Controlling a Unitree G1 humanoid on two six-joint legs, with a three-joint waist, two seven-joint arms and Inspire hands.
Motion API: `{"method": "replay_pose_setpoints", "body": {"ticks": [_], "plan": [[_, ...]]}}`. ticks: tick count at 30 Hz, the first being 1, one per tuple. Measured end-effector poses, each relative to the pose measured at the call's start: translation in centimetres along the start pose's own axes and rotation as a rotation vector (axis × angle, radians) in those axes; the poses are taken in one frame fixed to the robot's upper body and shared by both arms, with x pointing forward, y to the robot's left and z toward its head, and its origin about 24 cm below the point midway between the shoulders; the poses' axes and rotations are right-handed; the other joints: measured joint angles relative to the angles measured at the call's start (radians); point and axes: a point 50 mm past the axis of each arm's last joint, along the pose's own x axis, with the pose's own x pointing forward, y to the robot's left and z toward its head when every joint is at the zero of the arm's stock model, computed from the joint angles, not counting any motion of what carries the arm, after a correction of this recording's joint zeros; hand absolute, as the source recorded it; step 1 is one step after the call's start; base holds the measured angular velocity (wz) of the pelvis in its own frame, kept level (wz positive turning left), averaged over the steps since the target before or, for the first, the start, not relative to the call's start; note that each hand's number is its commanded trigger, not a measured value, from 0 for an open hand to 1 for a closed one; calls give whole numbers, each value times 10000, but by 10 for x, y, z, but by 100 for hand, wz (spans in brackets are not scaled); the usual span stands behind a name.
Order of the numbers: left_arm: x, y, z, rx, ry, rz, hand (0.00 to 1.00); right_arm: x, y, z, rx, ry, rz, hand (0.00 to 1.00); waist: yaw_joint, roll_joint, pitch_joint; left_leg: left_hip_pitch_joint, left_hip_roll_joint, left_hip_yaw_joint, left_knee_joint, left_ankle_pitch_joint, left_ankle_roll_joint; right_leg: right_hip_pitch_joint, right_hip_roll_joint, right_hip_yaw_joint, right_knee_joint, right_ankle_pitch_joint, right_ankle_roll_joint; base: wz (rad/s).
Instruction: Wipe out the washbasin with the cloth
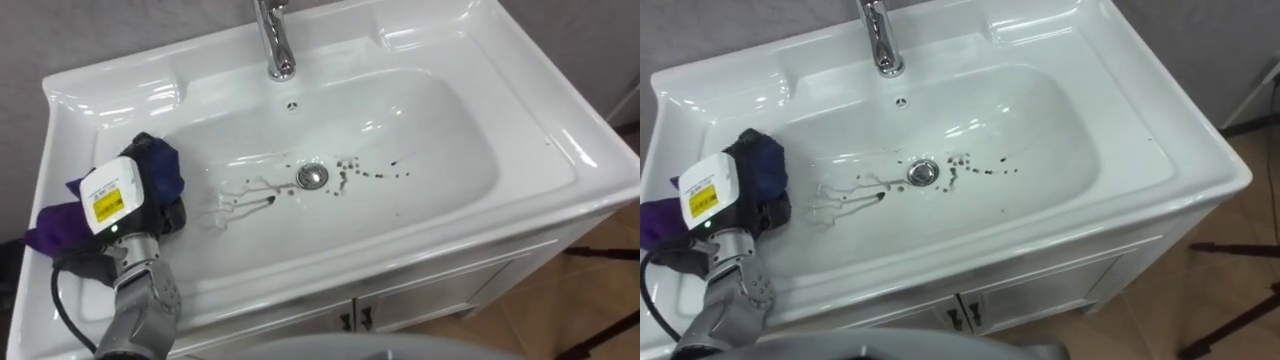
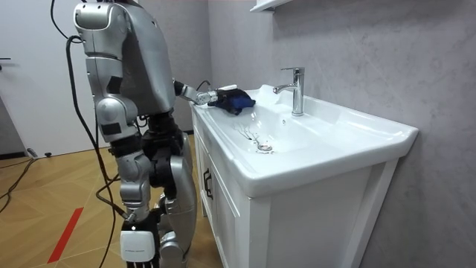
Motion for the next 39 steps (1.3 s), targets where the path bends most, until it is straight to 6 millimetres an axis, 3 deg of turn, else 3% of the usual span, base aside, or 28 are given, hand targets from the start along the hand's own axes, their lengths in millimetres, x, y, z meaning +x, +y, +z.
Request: {"method": "replay_pose_setpoints", "body": {"ticks": [4,27,39], "plan": [[2,4,-2,99,74,323,100,-1,-1,3,132,-124,-42,0,67,-83,-53,4,11,2,119,0,0,68,-1,8,-24,13,-21,0],[7,7,-7,344,53,396,100,-1,-4,5,-489,-87,-402,0,59,-72,-43,8,222,-87,61,-13,-177,115,194,-130,-27,85,-156,0],[11,12,3,-264,-14,491,100,-2,-3,12,-501,-596,-265,0,155,-134,-20,-128,250,-400,65,39,-244,258,194,-488,-350,72,-198,8]]}}
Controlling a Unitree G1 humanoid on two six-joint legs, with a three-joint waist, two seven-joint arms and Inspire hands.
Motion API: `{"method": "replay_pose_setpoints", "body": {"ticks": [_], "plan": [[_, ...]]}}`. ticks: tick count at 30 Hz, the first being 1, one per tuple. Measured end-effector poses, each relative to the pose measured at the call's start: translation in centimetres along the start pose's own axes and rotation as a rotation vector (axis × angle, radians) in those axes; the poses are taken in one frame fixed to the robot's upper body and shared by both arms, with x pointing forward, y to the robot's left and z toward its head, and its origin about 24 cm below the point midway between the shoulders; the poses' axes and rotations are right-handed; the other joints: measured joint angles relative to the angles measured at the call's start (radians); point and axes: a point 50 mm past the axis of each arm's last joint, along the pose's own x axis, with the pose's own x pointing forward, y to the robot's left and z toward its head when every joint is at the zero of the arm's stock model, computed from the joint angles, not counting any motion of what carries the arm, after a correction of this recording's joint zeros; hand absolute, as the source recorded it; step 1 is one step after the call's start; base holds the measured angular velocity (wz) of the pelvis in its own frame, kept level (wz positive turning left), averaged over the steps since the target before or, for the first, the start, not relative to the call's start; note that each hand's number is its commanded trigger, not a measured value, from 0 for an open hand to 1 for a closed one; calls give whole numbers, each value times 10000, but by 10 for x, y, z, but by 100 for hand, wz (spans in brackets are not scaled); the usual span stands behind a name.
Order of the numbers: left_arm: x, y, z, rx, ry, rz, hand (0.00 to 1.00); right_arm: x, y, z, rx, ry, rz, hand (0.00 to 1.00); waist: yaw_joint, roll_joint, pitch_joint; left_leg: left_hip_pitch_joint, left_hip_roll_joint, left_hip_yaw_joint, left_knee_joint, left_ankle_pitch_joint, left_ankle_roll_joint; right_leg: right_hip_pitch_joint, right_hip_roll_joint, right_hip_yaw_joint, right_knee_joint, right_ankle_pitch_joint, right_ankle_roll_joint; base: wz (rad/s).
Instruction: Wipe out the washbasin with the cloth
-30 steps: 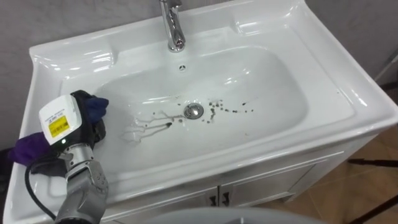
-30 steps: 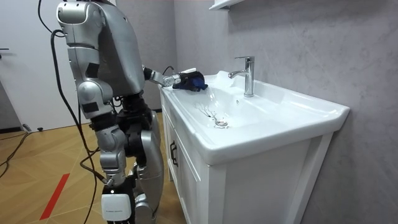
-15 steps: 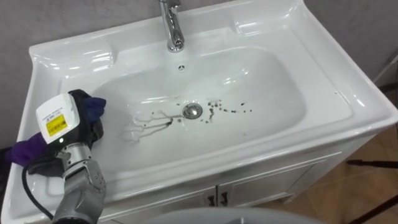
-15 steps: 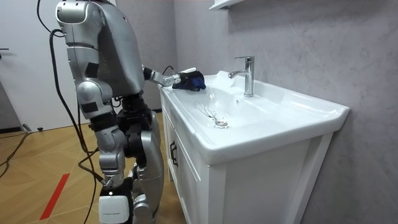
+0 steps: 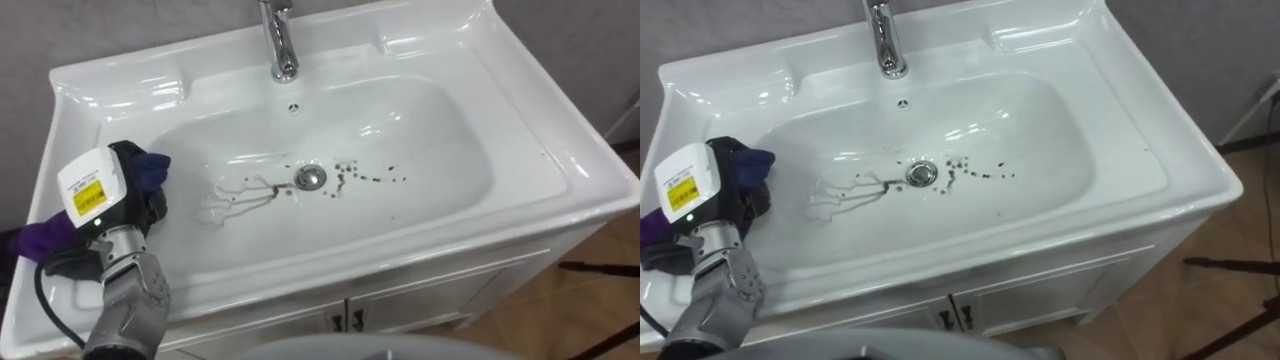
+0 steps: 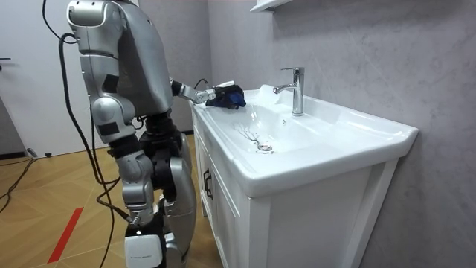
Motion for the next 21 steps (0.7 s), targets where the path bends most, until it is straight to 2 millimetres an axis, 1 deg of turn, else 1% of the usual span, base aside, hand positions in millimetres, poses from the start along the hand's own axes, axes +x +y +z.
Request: {"method": "replay_pose_setpoints", "body": {"ticks": [3,5,6,7,10,14,16,18,20,21], "plan": [[4,8,5,-312,-27,168,100,0,1,5,114,-254,46,0,44,-77,47,-138,6,-80,106,0,-1,-42,-5,-70,-33,-22,-25,9],[6,12,8,-437,-115,202,100,0,1,6,312,-346,126,0,149,-129,87,-264,8,-111,159,0,-1,-115,-7,-89,-52,-30,-34,3],[7,15,10,-524,-191,216,100,0,2,7,349,-431,199,0,244,-167,124,-311,11,-123,179,2,-3,-154,-6,-87,-53,-30,-37,0],[8,16,11,-533,-241,242,100,0,2,7,344,-456,222,0,274,-185,143,-332,11,-171,193,2,-3,-154,-6,-101,-53,-30,-38,7],[10,22,18,-581,-527,398,100,-1,3,11,384,-651,314,0,319,-296,198,-489,10,-312,226,3,-5,-204,-27,-313,-56,-33,-42,17],[11,25,22,-649,-582,296,100,-1,4,14,509,-845,371,0,299,-295,208,-495,12,-489,241,4,-7,-117,-29,-466,-75,-33,-43,12],[12,28,25,-719,-608,253,100,-1,6,16,688,-945,447,0,279,-296,241,-551,14,-512,273,4,-8,-105,-36,-513,-143,-31,-47,7],[12,29,27,-772,-676,237,100,-1,8,17,784,-1053,522,0,232,-308,295,-664,9,-596,374,3,-8,-110,-54,-609,-168,-28,-51,12],[13,31,28,-873,-721,291,100,-1,10,17,1041,-1072,616,0,210,-319,310,-744,9,-651,462,3,-8,-112,-57,-648,-173,-28,-51,11],[13,32,29,-933,-775,323,100,-1,11,17,1163,-1117,656,0,179,-308,334,-771,10,-692,471,3,-8,-115,-57,-686,-175,-28,-51,11]]}}
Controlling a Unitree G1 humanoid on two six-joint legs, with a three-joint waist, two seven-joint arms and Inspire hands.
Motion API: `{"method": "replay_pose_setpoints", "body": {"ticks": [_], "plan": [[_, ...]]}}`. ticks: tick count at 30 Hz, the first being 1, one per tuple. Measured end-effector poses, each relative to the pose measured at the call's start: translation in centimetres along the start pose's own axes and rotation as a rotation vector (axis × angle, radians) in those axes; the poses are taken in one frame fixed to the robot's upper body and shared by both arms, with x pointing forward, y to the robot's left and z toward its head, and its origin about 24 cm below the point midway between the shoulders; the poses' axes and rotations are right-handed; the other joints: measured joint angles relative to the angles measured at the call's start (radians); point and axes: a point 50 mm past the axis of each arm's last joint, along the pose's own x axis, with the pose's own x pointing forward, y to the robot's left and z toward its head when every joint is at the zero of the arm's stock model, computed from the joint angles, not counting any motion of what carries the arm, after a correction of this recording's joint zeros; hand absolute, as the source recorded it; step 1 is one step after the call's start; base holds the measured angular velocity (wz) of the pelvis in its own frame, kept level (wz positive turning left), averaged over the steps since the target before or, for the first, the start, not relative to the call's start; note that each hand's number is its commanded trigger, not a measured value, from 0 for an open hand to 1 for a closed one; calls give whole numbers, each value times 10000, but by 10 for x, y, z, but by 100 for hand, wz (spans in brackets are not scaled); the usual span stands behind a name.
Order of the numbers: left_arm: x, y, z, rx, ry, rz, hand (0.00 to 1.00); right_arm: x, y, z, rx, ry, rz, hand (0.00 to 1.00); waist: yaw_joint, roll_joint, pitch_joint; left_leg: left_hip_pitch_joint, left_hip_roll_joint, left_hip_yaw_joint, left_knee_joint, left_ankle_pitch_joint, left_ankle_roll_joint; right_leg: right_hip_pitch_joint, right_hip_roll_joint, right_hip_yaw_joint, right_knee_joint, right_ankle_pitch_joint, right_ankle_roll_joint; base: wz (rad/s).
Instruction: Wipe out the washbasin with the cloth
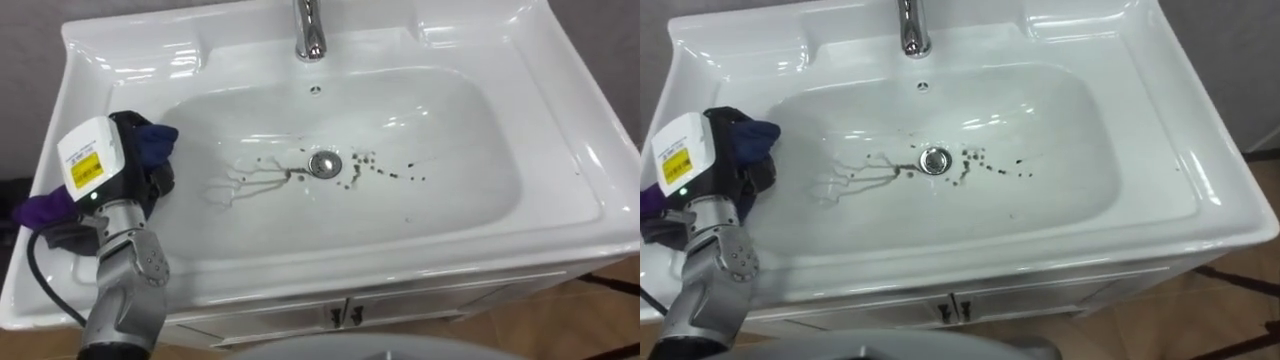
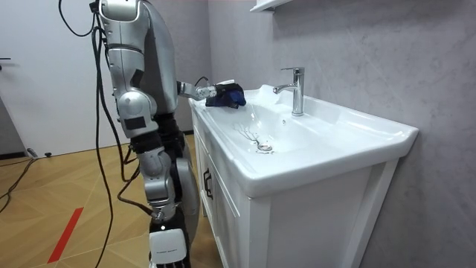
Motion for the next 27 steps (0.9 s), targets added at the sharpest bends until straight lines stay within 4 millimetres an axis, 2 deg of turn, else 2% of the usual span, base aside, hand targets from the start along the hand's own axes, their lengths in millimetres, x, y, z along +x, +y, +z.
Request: {"method": "replay_pose_setpoints", "body": {"ticks": [7,13,16,18,27], "plan": [[4,4,9,-241,-401,214,100,0,7,7,295,-513,209,0,-187,-30,33,-130,-6,-85,70,-2,-3,-36,-1,-47,-34,13,-19,3],[7,18,25,-648,-995,1003,100,1,6,5,274,-460,108,0,-241,107,26,-157,-8,-130,126,-2,-3,-24,5,-40,-47,20,-31,0],[5,15,31,-753,-1304,1013,100,1,3,4,68,-498,-54,0,-280,266,-19,-143,-9,-129,126,-1,-3,-18,12,-12,-47,21,-33,0],[4,13,35,-805,-1489,923,100,1,3,4,-86,-555,-80,0,-306,290,-18,-138,-8,-129,127,-1,-3,-8,13,-17,-47,22,-33,0],[1,10,42,-983,-1937,778,100,1,4,2,-628,-386,-121,0,-457,267,-3,-109,-9,-79,124,-1,-3,-28,14,74,-31,31,-46,-1]]}}
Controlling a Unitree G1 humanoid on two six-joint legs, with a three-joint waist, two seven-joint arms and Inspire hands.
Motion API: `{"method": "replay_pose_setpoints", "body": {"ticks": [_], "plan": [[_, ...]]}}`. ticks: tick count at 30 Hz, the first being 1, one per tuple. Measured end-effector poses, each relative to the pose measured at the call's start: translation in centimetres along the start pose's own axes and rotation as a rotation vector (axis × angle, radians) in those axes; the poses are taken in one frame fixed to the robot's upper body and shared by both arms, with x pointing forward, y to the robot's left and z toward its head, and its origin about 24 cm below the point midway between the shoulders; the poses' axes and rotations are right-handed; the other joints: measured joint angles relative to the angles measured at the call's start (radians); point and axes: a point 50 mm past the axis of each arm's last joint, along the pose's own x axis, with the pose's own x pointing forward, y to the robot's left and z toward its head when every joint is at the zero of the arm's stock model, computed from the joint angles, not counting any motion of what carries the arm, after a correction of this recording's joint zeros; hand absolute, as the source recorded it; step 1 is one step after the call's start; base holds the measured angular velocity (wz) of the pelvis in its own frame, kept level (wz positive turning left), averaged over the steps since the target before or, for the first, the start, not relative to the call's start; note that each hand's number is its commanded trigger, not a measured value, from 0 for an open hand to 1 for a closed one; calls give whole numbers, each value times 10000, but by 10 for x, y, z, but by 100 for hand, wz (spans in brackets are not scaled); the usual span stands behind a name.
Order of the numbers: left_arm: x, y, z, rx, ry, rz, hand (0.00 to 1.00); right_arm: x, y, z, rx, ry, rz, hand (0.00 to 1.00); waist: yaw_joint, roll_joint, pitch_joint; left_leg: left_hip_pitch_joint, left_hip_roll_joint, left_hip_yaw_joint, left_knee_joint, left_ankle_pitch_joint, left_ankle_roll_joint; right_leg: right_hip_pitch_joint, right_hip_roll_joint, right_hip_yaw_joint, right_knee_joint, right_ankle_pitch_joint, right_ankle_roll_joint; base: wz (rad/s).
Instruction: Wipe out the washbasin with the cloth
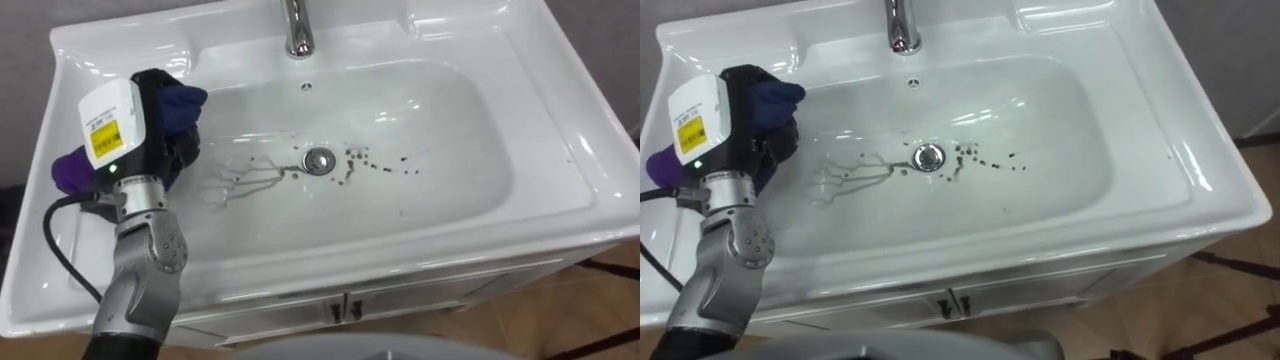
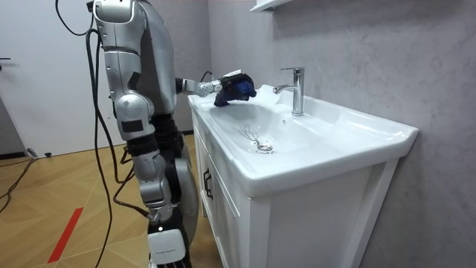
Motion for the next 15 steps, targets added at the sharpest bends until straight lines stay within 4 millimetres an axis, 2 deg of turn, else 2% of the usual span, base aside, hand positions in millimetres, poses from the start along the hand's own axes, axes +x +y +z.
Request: {"method": "replay_pose_setpoints", "body": {"ticks": [6,9,15], "plan": [[0,-1,1,-52,-46,-24,100,0,0,-2,-696,155,-46,0,-43,-4,9,45,0,26,-14,0,0,22,0,16,14,1,-1,0],[-1,-3,3,-154,-32,-51,100,0,1,-4,-760,260,-113,0,-44,-42,38,50,0,28,-16,0,0,22,0,15,20,1,-1,0],[-9,-17,12,-275,-288,-694,100,0,3,-7,-935,577,-135,0,-24,-87,67,26,0,53,-52,0,0,-49,-3,22,43,0,0,0]]}}
